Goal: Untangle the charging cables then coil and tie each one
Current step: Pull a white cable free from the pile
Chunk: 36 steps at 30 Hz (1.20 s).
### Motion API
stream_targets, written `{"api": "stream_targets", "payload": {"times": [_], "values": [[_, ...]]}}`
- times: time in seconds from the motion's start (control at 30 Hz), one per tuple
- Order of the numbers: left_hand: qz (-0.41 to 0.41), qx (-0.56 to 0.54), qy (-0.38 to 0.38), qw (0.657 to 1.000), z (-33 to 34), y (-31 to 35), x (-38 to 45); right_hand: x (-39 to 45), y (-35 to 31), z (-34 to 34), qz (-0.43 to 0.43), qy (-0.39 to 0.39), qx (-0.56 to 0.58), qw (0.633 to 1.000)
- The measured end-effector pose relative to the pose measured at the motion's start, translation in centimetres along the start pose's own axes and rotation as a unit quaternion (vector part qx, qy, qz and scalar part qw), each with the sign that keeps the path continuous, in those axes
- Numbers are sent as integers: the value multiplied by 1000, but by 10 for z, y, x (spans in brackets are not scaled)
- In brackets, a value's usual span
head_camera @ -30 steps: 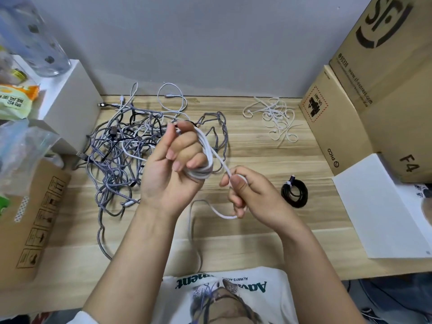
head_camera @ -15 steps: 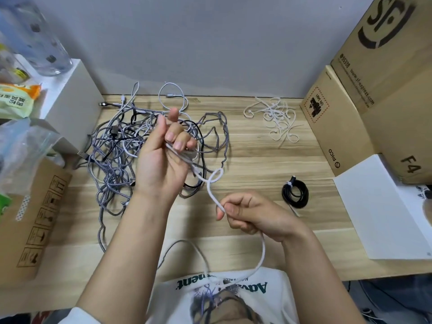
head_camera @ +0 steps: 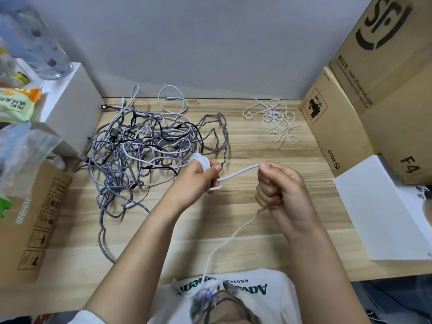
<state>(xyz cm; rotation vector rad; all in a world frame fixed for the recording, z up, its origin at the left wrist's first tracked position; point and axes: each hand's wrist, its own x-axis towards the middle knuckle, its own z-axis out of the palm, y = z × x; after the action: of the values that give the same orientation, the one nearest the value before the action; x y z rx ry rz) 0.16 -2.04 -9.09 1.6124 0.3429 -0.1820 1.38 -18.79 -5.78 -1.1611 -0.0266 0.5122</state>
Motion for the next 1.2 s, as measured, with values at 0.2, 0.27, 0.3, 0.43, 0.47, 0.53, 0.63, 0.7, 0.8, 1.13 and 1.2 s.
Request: {"api": "stream_targets", "payload": {"times": [0.2,0.27,0.3,0.43,0.47,0.53,0.63,0.7,0.8,1.13,1.2], "values": [[2,92,23,996,4,-1,-11,4,6,-1,-26,155,-59,986],[34,45,54,997,6,4,-16,7,8,-3,-47,185,-121,974],[47,30,64,996,7,7,-18,9,10,-5,-62,192,-155,967],[61,-54,80,993,8,16,-24,18,19,-5,-111,141,-276,944],[57,-71,81,993,8,18,-26,19,23,-3,-116,114,-300,940],[47,-102,79,991,8,21,-27,18,31,0,-125,60,-351,926],[37,-119,78,989,8,21,-25,14,36,8,-185,-5,-386,904],[24,-109,85,990,8,19,-24,12,33,16,-239,-25,-405,882],[19,-94,78,992,6,17,-24,9,27,16,-343,9,-492,800],[84,-58,75,992,9,20,-27,14,13,8,-74,10,-622,780],[82,-89,81,989,8,23,-28,13,21,11,-45,-95,-577,810]]}}
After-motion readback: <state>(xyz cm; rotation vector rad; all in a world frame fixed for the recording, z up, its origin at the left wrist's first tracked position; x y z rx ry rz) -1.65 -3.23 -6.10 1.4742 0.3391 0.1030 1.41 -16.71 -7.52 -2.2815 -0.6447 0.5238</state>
